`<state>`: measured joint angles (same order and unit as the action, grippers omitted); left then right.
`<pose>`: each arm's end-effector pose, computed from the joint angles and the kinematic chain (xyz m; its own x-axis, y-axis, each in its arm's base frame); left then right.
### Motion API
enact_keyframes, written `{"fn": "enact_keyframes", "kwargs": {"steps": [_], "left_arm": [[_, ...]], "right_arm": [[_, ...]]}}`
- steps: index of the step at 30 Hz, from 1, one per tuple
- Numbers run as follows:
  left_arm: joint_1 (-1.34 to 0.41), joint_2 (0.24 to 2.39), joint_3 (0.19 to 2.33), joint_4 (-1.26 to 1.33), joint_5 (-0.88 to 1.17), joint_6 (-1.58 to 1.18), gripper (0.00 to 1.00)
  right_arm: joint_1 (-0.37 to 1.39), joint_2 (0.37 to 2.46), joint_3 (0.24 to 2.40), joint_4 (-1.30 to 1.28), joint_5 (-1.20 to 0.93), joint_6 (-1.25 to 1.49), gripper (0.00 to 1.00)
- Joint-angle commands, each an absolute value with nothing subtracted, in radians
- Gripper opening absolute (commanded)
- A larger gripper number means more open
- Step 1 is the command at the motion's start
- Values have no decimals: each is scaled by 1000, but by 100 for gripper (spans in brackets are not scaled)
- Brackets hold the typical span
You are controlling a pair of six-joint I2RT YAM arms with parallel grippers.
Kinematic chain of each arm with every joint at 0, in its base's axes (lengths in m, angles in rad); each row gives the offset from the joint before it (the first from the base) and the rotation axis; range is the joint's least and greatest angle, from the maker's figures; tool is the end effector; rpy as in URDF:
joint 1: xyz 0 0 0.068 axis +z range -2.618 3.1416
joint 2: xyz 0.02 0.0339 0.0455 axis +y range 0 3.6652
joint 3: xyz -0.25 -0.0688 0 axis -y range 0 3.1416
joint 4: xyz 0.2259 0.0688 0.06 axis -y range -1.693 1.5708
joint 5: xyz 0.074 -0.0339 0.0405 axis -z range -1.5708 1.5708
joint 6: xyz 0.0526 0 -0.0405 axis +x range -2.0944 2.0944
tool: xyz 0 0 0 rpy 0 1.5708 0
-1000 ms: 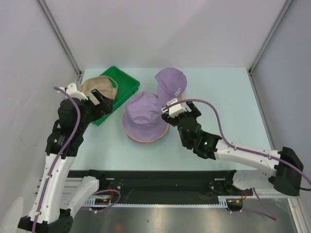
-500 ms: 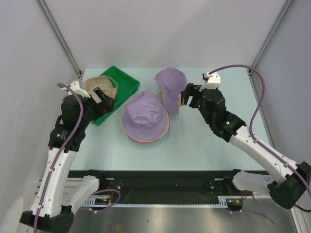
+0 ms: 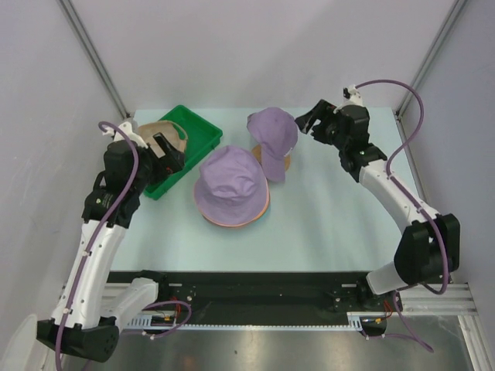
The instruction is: Stack the hats
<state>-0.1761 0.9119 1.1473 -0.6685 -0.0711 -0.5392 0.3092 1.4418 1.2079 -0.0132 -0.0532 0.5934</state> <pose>0.1852 -0.0292 0.3691 -0.4117 -0.4469 -0.7942 -0.1167 0.8902 -0.4405 0.3270 0.1074 0.3365 -0.3905 0.4614 -0.7966 -0.1624 0.8172 0.5530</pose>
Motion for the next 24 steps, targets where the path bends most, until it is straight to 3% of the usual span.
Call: {"fn": "enact_keyframes", "kwargs": {"steps": [1,15,18,23,24], "left_arm": [[-166,943,1230,-650,-80,-506,100],[-143,1028,1259,-641,-83,-495,100],[-135,1046,1267,-640,-83,-495,100],[-129,1072,1290,-640,-81,-491,100],[-127,1075,1292,-638,-81,-491,100]], "right_arm": [[285,1540,1305,101,-227,643,75],[282,1775,1434,183,-261,649,73],[282,1818,1468,186,-288,660,68],[284,1839,1482,190,-314,667,35],[284,1838,1482,190,-318,664,24]]}}
